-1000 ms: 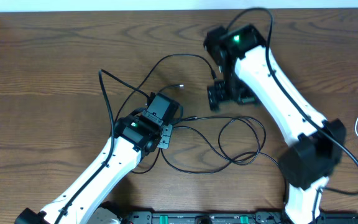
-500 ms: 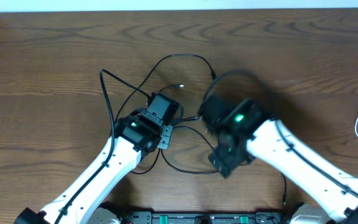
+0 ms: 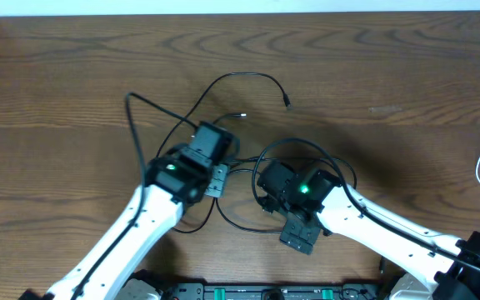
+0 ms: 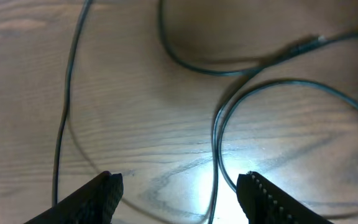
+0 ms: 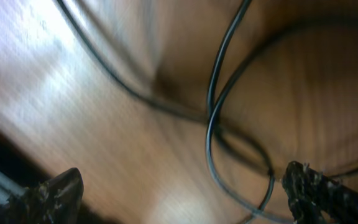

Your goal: Untangle cables

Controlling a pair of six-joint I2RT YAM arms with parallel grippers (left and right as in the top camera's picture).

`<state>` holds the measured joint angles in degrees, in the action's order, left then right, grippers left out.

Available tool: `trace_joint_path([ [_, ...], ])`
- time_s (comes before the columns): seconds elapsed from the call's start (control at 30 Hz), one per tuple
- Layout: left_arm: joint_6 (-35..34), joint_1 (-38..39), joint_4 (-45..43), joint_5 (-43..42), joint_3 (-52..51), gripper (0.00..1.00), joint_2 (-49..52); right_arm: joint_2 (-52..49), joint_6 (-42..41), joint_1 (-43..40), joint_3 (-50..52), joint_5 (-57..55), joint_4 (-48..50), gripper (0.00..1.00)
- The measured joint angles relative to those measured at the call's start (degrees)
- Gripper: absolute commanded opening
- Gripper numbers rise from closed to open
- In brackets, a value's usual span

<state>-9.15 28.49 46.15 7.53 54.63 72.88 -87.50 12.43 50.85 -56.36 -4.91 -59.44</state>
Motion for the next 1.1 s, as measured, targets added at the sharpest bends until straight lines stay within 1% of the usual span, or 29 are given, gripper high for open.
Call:
trace_joint_path([
  [0.1,0.02,-8.96,0.33,-3.63,0.00,0.65,-3.56,0.02,1.14,0.00,0.98,-0.26,3.02,0.99],
  [0.17,0.04,-18.32,1.29,-7.89,0.00,0.65,-6.51,0.02,2.38,0.00,2.16,-0.46,5.77,0.99],
  [0.23,0.15,-25.00,2.10,-10.86,0.00,0.65,-8.63,0.02,3.54,-0.37,3.23,-0.57,7.78,0.99],
  [0.37,0.20,-31.54,2.75,-15.08,0.00,0.65,-10.82,0.04,5.14,-2.56,5.60,-1.51,12.02,0.95],
  [0.5,0.20,-32.37,2.84,-17.62,0.00,0.65,-11.06,0.02,6.99,-7.96,7.96,-2.21,14.45,0.97],
  [0.67,0.20,-32.41,2.89,-18.23,0.00,0.65,-11.06,0.02,7.72,-13.55,9.79,-0.50,14.71,0.95],
  [0.9,0.20,-32.41,2.89,-18.40,0.00,0.65,-11.06,0.02,7.89,-14.27,10.73,2.71,14.75,0.94],
  [0.93,0.20,-32.41,2.86,-18.40,0.00,0.65,-11.06,0.02,7.89,-14.27,10.75,3.10,14.80,0.90],
  [1.0,0.20,-32.41,2.86,-18.40,0.00,0.65,-11.06,0.02,7.85,-14.27,10.91,4.44,15.74,0.87],
  [1.1,0.20,-32.41,2.86,-18.40,0.00,0.65,-11.06,0.02,8.09,-14.27,11.91,6.99,18.36,0.86],
])
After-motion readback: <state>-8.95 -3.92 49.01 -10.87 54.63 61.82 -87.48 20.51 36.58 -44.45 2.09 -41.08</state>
